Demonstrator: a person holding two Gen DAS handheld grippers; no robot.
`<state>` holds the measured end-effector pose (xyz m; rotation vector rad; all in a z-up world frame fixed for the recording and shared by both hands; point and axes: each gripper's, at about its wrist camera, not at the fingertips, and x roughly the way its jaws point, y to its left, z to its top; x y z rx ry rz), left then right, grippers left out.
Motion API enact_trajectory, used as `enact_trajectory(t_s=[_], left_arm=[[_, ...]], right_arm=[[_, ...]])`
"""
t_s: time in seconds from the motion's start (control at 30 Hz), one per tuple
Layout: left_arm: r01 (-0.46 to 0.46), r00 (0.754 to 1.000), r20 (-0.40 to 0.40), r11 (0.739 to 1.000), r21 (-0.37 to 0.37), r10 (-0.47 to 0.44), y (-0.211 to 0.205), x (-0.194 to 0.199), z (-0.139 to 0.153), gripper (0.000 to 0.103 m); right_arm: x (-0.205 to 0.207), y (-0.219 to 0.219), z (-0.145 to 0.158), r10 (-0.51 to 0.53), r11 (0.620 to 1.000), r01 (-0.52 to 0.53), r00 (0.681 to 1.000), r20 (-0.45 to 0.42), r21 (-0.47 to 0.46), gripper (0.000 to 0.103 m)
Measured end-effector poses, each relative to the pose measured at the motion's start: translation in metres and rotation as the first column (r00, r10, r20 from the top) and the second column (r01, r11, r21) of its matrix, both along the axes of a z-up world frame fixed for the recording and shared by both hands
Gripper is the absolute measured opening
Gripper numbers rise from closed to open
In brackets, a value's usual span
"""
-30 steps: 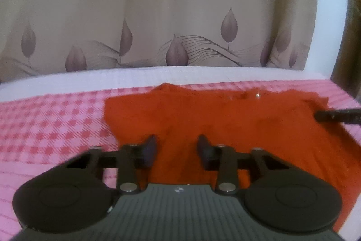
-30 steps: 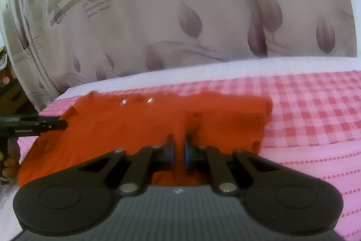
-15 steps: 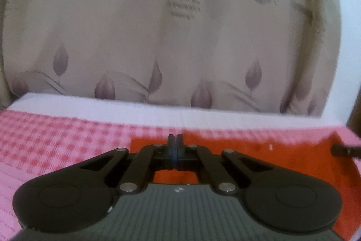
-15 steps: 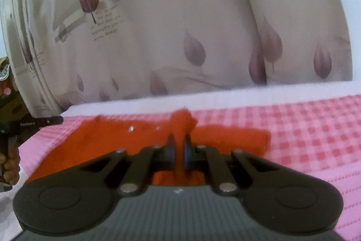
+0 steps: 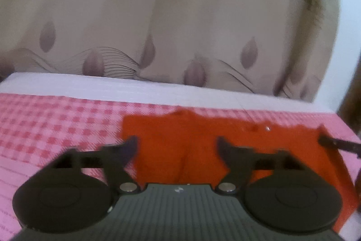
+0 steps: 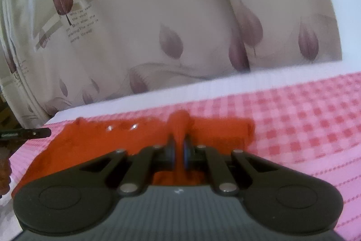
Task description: Fold small clothes
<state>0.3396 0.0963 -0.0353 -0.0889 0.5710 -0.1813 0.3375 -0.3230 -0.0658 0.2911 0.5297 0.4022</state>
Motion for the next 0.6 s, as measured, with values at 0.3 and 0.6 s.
enact_trajectory(t_s=[0.3, 0.6], left_arm=[[0.074, 0.996, -0.054, 0.991, 0.111, -0.068, -0.025, 0.005, -0.021, 0.003], [-0.082, 0.991, 0.108, 0.997, -0.012, 0.083, -0.006, 0.0, 0.019, 0.003]], right_arm=[[-0.003, -0.003, -0.005, 0.013, 1.0, -0.013, 1.0, 0.003, 0.021, 0.007], [-0.012, -0.007, 0.012, -0.021, 0.998, 0.016, 0.996, 0.087, 0.057, 0.007]])
